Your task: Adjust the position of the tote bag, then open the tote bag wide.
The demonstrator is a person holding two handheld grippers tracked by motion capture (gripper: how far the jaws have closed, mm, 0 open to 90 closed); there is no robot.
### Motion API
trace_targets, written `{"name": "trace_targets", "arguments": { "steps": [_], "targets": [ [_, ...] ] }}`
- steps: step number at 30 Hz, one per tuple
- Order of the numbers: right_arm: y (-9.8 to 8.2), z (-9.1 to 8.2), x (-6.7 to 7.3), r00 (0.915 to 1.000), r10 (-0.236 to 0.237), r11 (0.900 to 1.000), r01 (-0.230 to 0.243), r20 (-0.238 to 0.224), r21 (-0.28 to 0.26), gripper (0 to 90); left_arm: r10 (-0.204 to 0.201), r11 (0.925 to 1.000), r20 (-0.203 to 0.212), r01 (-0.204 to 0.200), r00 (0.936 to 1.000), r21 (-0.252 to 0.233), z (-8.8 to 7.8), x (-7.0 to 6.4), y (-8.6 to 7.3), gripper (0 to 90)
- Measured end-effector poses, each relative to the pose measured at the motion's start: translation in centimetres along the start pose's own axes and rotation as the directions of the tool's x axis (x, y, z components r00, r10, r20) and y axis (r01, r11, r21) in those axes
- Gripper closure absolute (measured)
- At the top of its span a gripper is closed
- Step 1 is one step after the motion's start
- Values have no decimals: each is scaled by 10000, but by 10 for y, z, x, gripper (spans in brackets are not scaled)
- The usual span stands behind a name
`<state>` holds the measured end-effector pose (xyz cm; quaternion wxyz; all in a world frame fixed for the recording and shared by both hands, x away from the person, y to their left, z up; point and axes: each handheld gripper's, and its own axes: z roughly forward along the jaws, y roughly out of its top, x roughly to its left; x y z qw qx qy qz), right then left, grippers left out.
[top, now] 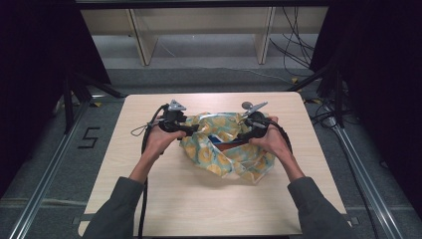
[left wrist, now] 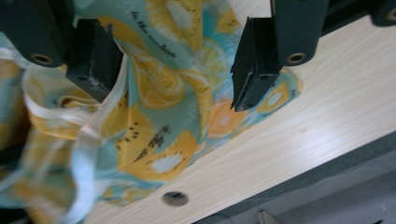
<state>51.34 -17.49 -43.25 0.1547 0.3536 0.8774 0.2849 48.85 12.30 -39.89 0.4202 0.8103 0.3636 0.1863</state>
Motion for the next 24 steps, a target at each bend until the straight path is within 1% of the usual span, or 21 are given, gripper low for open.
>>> {"name": "trace_targets", "arguments": {
  "steps": [1, 2, 3, 4, 5, 6, 7, 9, 10, 12, 13, 14, 15, 16, 17, 18, 19, 20, 22, 23, 24],
  "targets": [
    [-1, 4, -1, 9999, -115, 9997, 117, 89, -198, 418, 324, 9995, 21, -324, 9995, -62, -5, -4, 2, 355],
    [-1, 3, -2, 9998, -167, 9998, 167, 50, 61, 421, 382, 9993, 138, -381, 9992, -35, -9, -8, 4, 355],
    [-1, 4, 0, 10000, 59, 9997, -60, 30, 230, 424, 443, 9990, 245, -444, 9987, 48, -11, -13, 4, 354],
    [-1, 4, -1, 10000, 51, 9995, -52, 16, 305, 426, 695, 9973, 304, -702, 9971, 219, -12, -16, 5, 347],
    [-1, 5, -1, 10000, 69, 9995, -69, 23, 318, 431, 747, 9961, 435, -766, 9963, 428, -11, -20, 4, 335],
    [-1, 7, -2, 9999, -143, 9996, 142, 33, 232, 439, 628, 9960, 472, -656, 9969, 606, -6, -24, 1, 323],
    [-1, 8, -1, 9999, -106, 9997, 105, 18, 214, 444, 698, 9942, 519, -737, 9962, 781, -2, -26, 0, 302],
    [0, 8, 0, 10000, -57, 9996, 56, 19, 289, 446, 491, 9927, 222, -513, 9985, 1088, 13, -30, -5, 264],
    [0, 9, 2, 9999, 127, 9994, -127, -9, 308, 448, 661, 9904, 143, -673, 9977, 1208, 20, -31, -6, 249],
    [0, 9, 3, 10000, 21, 9992, -20, -33, 411, 460, 288, 9919, 173, -307, 9994, 1234, 32, -35, -8, 209],
    [0, 9, 3, 10000, 21, 9992, -20, -33, 411, 460, 120, 9914, 146, -138, 9998, 1298, 39, -35, -8, 209],
    [1, 10, 1, 9999, -156, 9994, 156, -26, 315, 471, 132, 9922, 140, -148, 9998, 1241, 47, -33, -9, 177],
    [1, 11, 1, 9998, -161, 9994, 164, -75, 310, 497, -52, 9907, 129, 34, 9999, 1357, 58, -30, -9, 149],
    [1, 12, 0, 9997, -232, 9993, 232, -18, 287, 529, -41, 9888, -130, 60, 9999, 1493, 67, -28, -10, 162],
    [0, 11, 2, 9999, 113, 9986, -108, -106, 514, 567, 32, 9881, -540, 52, 9985, 1537, 74, -26, -11, 162],
    [1, 10, 5, 9997, 222, 9980, -218, -51, 594, 612, 281, 9848, -794, -140, 9964, 1733, 80, -23, -13, 156],
    [1, 11, 2, 9991, -419, 9985, 419, 11, 366, 637, 276, 9841, -810, -129, 9963, 1769, 85, -21, -14, 163],
    [1, 11, 2, 9985, -549, 9978, 549, 0, 381, 661, -63, 9874, -740, 179, 9972, 1575, 88, -18, -15, 180],
    [1, 11, 0, 9988, -482, 9983, 483, -33, 338, 715, -525, 9894, -583, 598, 9969, 1323, 92, -12, -16, 200],
    [0, 12, -1, 9992, -379, 9987, 383, -112, 350, 760, -555, 9901, -451, 608, 9974, 1268, 94, -11, -17, 221],
    [-1, 11, -1, 9994, -198, 9986, 211, -271, 494, 804, -276, 9919, -281, 309, 9992, 1232, 93, -11, -17, 328]
  ]
}}
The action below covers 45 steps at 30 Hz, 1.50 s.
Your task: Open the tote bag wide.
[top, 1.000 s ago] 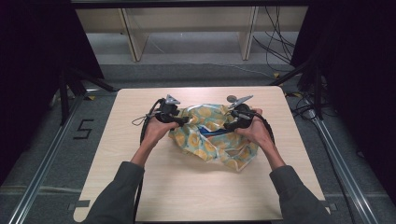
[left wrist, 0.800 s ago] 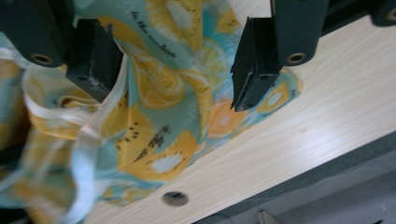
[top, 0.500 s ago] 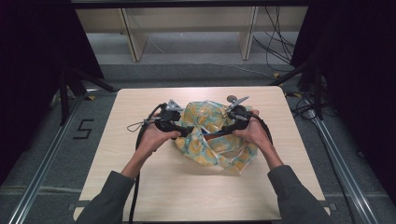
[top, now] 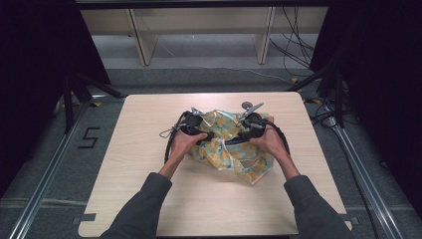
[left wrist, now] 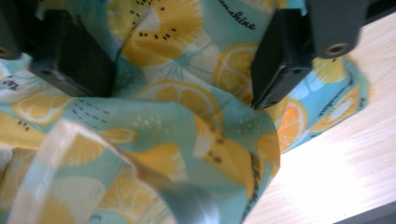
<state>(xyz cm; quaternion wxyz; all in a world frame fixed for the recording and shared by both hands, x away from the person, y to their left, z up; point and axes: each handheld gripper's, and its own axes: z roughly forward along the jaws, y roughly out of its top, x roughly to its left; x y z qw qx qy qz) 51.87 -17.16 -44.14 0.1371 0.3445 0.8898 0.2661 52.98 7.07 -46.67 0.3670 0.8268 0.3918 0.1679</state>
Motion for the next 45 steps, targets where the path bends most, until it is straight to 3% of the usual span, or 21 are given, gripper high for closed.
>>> {"name": "trace_targets", "arguments": {
  "steps": [3, 5, 6, 7, 10, 12, 14, 16, 20, 21, 22, 25, 27, 28, 31, 34, 37, 39, 40, 42, 45],
  "targets": [
    [-1, -3, -2, 9997, -199, 9993, 202, 131, -303, 886, 816, 9966, -412, -821, 9958, -91, -1, -2, 0, 689],
    [-2, -9, 1, 9996, 264, 9996, -264, 20, -18, 900, 1046, 9945, -215, -1047, 9943, -52, -1, -2, -2, 859],
    [-3, -11, 3, 9990, 393, 9992, -394, -200, -25, 900, 1018, 9948, -80, -1018, 9948, -50, -1, -3, -3, 888],
    [-4, -13, 2, 9998, 88, 9995, -93, -155, -299, 900, 1009, 9949, 166, -1008, 9948, -74, -4, -4, -5, 892],
    [-11, -22, 7, 9908, 888, 9932, -958, -1021, -659, 900, 329, 9974, 1130, -253, 9930, -678, -16, -8, -11, 894],
    [-21, -34, 14, 9773, 805, 9879, -1043, -1960, -1144, 900, 129, 9950, 1800, 53, 9836, -1002, -28, -14, -15, 895],
    [-23, -40, 14, 9759, 615, 9911, -845, -2096, -1030, 900, 304, 9915, 2289, -4, 9730, -1298, -41, -23, -20, 895],
    [-31, -52, 22, 9726, 393, 9854, -757, -2290, -1523, 900, 488, 9886, 2749, -71, 9602, -1506, -57, -31, -23, 895],
    [-40, -82, 33, 9588, 333, 9818, -842, -2822, -1703, 900, 895, 9792, 3361, -212, 9376, -2017, -89, -42, -23, 895],
    [-41, -88, 34, 9620, 103, 9821, -611, -2729, -1783, 900, 625, 9797, 3542, 104, 9331, -2003, -96, -44, -24, 895],
    [-41, -94, 37, 9608, 63, 9802, -608, -2770, -1884, 900, 590, 9786, 3935, 246, 9174, -2041, -103, -46, -25, 895],
    [-43, -111, 43, 9486, -201, 9772, -482, -3159, -2068, 900, 616, 9760, 4387, 379, 8965, -2144, -120, -48, -28, 895],
    [-43, -123, 44, 9464, -486, 9707, -306, -3194, -2383, 900, 860, 9716, 4288, 196, 8993, -2360, -131, -43, -26, 895],
    [-41, -128, 45, 9502, -471, 9670, -339, -3082, -2524, 900, 790, 9702, 4040, 229, 9113, -2413, -134, -38, -24, 895],
    [-34, -134, 38, 9652, -411, 9627, -309, -2581, -2688, 900, 265, 9610, 3753, 799, 9265, -2649, -136, -18, -17, 895],
    [-22, -124, 28, 9838, -207, 9654, -267, -1783, -2593, 900, -96, 9642, 2930, 864, 9561, -2506, -124, 3, -11, 895],
    [-12, -103, 19, 9953, 16, 9791, -212, -969, -2023, 900, -638, 9714, 2371, 1148, 9694, -2078, -98, 20, -11, 895],
    [-6, -88, 9, 9998, -150, 9885, 134, -95, -1505, 900, -720, 9809, 1694, 1005, 9829, -1664, -80, 30, -13, 895],
    [-4, -82, 4, 9999, -103, 9932, 95, -64, -1162, 900, -1065, 9809, 1539, 1291, 9823, -1453, -69, 35, -16, 895],
    [-2, -66, -4, 9984, 366, 9959, -328, 438, -838, 900, -1071, 9877, 1360, 1211, 9849, -991, -57, 41, -20, 894],
    [-6, -46, -18, 9965, 727, 9974, -727, 408, -9, 900, -1106, 9926, 999, 1150, 9888, -394, -36, 46, -31, 894]
  ]
}}
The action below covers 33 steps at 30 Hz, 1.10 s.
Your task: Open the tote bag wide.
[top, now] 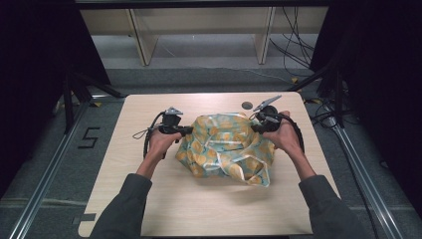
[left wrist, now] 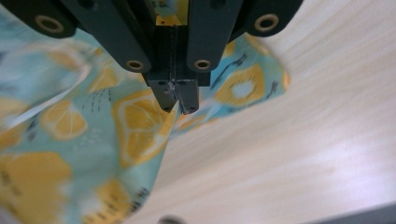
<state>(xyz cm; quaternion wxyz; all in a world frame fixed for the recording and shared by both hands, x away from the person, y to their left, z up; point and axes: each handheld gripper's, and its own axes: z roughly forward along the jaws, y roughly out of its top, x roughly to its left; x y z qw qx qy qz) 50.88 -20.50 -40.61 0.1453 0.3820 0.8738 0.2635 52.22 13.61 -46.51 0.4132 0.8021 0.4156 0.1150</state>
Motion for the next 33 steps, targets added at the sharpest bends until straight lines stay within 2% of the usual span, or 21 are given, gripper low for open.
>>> {"name": "trace_targets", "arguments": {
  "steps": [3, 5, 7, 9, 11, 12, 14, 15, 16, 18, 19, 20, 21, 23, 24, 27, 28, 30, 31, 32, 33],
  "targets": [
    [-5, 16, -7, 9993, 350, 9987, -356, 147, 363, 900, 62, 9999, -6, -61, 10000, 125, 3, 5, -4, 891],
    [-12, 27, -13, 9999, 146, 9989, -149, 70, 451, 900, -160, 9998, -345, 164, 9993, 126, -1, 8, -5, 884],
    [-16, 31, -12, 9963, 852, 9939, -843, -106, 705, 894, -108, 9995, -807, 132, 9967, 294, -6, 10, -5, 860],
    [-20, 32, -12, 9957, 923, 9909, -911, -79, 991, 819, 50, 9992, -773, -18, 9970, 411, -12, 12, -6, 824],
    [-23, 30, -18, 9945, 1052, 9907, -1047, -5, 867, 699, -121, 9981, -706, 164, 9974, 602, -20, 18, -10, 794],
    [-25, 26, -23, 9901, 1401, 9877, -1390, -110, 712, 665, -225, 9974, -681, 271, 9974, 674, -23, 22, -12, 753],
    [-26, 20, -28, 9851, 1663, 9854, -1643, -445, 450, 618, -831, 9955, -354, 846, 9959, 435, -31, 31, -16, 711],
    [-26, 14, -29, 9810, 1912, 9811, -1899, -343, 370, 588, -1077, 9935, -99, 1080, 9941, 348, -36, 33, -17, 691],
    [-26, 9, -30, 9833, 1694, 9855, -1689, -670, 133, 573, -1186, 9924, 152, 1180, 9928, 337, -42, 34, -18, 666],
    [-26, -4, -30, 9863, 1342, 9891, -1393, -964, -475, 556, -1210, 9924, 255, 1204, 9923, 236, -55, 33, -17, 571],
    [-26, -7, -29, 9875, 1268, 9882, -1339, -935, -741, 557, -1002, 9950, 450, 1001, 9939, 56, -68, 28, -15, 548],
    [-24, -14, -26, 9881, 1116, 9860, -1234, -1056, -1125, 562, -1052, 9944, 589, 1058, 9927, -80, -74, 24, -13, 527],
    [-23, -17, -25, 9911, 908, 9877, -1020, -970, -1184, 572, -734, 9970, 596, 747, 9955, -200, -84, 20, -10, 505],
    [-19, -23, -19, 9901, 920, 9872, -1046, -1061, -1200, 603, -220, 9974, 543, 257, 9983, -679, -107, 7, -1, 464],
    [-16, -25, -16, 9891, 1039, 9871, -1154, -1044, -1107, 614, -107, 9967, 568, 151, 9983, -791, -113, 3, 2, 436],
    [-13, -19, -15, 9950, 690, 9891, -777, -718, -1254, 628, 429, 9903, 700, -331, 9966, -1349, -133, -14, 13, 447],
    [-11, -21, -14, 9934, 862, 9908, -935, -762, -981, 628, 745, 9871, 804, -620, 9940, -1474, -137, -24, 16, 454],
    [-9, -13, -14, 9946, 817, 9897, -885, -632, -1129, 629, 1259, 9817, 1028, -1090, 9867, -1559, -135, -44, 20, 466],
    [-8, -13, -11, 9899, 1174, 9880, -1245, -791, -910, 631, 1535, 9796, 1131, -1361, 9817, -1477, -132, -54, 22, 465],
    [-7, -12, -13, 9947, 801, 9919, -859, -637, -940, 632, 1847, 9748, 1239, -1658, 9749, -1490, -128, -62, 24, 467],
    [-6, -11, -12, 9941, 851, 9921, -908, -669, -866, 634, 2029, 9715, 1426, -1809, 9688, -1529, -123, -70, 25, 488]
  ]
}}
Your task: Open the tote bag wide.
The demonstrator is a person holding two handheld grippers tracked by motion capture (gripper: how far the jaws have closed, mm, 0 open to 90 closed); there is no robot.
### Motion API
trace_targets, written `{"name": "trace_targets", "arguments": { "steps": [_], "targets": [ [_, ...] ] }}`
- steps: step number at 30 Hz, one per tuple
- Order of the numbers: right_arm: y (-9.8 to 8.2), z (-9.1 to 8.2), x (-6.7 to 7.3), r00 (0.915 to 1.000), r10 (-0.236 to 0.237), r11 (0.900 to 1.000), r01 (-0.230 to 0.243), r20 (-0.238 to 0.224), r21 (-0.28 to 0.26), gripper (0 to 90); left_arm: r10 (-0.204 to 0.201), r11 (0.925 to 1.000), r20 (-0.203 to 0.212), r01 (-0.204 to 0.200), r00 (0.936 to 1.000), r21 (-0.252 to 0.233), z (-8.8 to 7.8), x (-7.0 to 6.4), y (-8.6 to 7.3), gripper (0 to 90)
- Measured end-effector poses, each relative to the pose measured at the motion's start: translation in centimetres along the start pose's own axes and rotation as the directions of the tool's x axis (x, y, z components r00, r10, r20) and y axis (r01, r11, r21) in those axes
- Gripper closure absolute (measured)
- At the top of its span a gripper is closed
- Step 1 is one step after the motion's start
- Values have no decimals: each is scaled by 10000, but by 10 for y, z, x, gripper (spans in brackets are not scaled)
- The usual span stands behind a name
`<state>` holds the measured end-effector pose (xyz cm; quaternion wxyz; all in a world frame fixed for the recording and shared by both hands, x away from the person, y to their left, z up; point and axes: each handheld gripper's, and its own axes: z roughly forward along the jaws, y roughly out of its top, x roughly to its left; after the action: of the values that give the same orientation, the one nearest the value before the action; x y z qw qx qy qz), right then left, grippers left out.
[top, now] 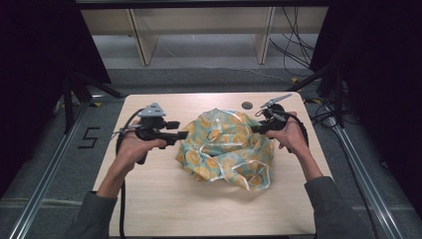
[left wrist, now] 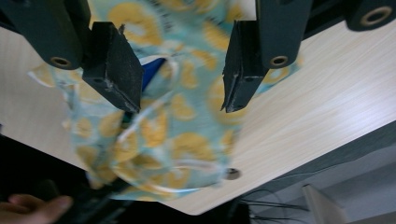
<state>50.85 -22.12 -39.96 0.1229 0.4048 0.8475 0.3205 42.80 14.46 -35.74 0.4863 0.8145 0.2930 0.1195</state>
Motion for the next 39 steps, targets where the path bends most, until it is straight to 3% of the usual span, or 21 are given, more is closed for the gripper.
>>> {"name": "trace_targets", "arguments": {
  "steps": [3, 7, 13, 15, 17, 19, 20, 21, 23, 24, 25, 27, 28, 30, 31, 32, 33, 35, 36, 38, 39],
  "targets": [
    [1, 2, 2, 10000, 22, 10000, -22, -61, -39, 639, 316, 9991, 437, -328, 9985, 254, 21, -12, 5, 584],
    [1, 0, 4, 9999, 94, 9999, -93, -139, 60, 634, 568, 9963, 335, -588, 9978, 622, 53, -16, 7, 675],
    [0, 0, 2, 9999, -76, 10000, 76, -88, -4, 627, 1576, 9760, -851, -1421, 9838, 1648, 95, -26, 15, 484],
    [-1, 1, 2, 9999, -62, 10000, 62, -117, -2, 629, 1897, 9658, -1055, -1662, 9762, 1991, 110, -29, 17, 433],
    [-2, 4, 2, 9999, -7, 9999, 5, -135, -149, 632, 2403, 9487, -1483, -1997, 9593, 2452, 126, -30, 18, 360],
    [-3, 5, 3, 9998, 4, 10000, -6, -178, -96, 634, 2461, 9411, -1479, -1996, 9579, 2730, 141, -26, 17, 361],
    [-3, 4, 3, 9998, -72, 10000, 73, -164, 64, 634, 2698, 9263, -1584, -2110, 9498, 3123, 149, -23, 16, 341],
    [-4, 4, 3, 9999, 5, 9999, -3, -167, 117, 634, 2929, 9103, -1624, -2229, 9422, 3489, 154, -20, 14, 357],
    [-6, 5, 2, 9999, -23, 10000, 24, -153, 78, 631, 3212, 8935, -1589, -2432, 9336, 3776, 159, -8, 12, 537],
    [-7, 5, 0, 9999, -121, 9999, 122, -123, 67, 629, 2919, 9026, -1634, -2149, 9424, 3731, 161, -4, 10, 627],
    [-7, 4, 0, 9998, -16, 9999, 18, -205, 101, 625, 3001, 8972, -1758, -2148, 9376, 3860, 160, 5, 8, 741],
    [-9, 1, -3, 9997, -42, 10000, 41, -223, -41, 606, 2651, 9137, -2032, -1783, 9426, 3651, 156, 16, 5, 875],
    [-10, 1, -3, 9993, 86, 9990, -102, -375, -433, 598, 2427, 9273, -2154, -1610, 9459, 3378, 152, 22, 5, 884],
    [-10, -6, -5, 9989, 182, 9981, -207, -441, -576, 582, 1585, 9593, -2215, -970, 9622, 2653, 140, 33, 7, 888],
    [-9, -12, -6, 9991, 79, 9971, -109, -405, -756, 580, 1230, 9687, -2162, -698, 9686, 2383, 136, 36, 8, 889],
    [-8, -15, -4, 9985, 148, 9953, -197, -521, -944, 580, 997, 9737, -2135, -511, 9718, 2221, 131, 40, 9, 890],
    [-6, -23, 1, 9963, 423, 9938, -496, -742, -998, 579, 1090, 9730, -2272, -571, 9677, 2238, 126, 43, 11, 890],
    [-1, -32, 9, 9967, 148, 9874, -271, -796, -1557, 563, 1134, 9736, -2401, -597, 9641, 2204, 119, 48, 15, 892],
    [3, -41, 13, 9965, -26, 9911, -86, -841, -1328, 554, 1093, 9756, -2459, -565, 9631, 2123, 115, 51, 17, 892],
    [10, -51, 23, 9945, -331, 9831, 145, -992, -1827, 549, 733, 9823, -2326, -299, 9698, 1851, 109, 57, 19, 892],
    [14, -57, 26, 9943, -508, 9796, 314, -938, -1984, 550, 696, 9835, -2408, -262, 9681, 1791, 107, 59, 19, 892]
  ]
}}
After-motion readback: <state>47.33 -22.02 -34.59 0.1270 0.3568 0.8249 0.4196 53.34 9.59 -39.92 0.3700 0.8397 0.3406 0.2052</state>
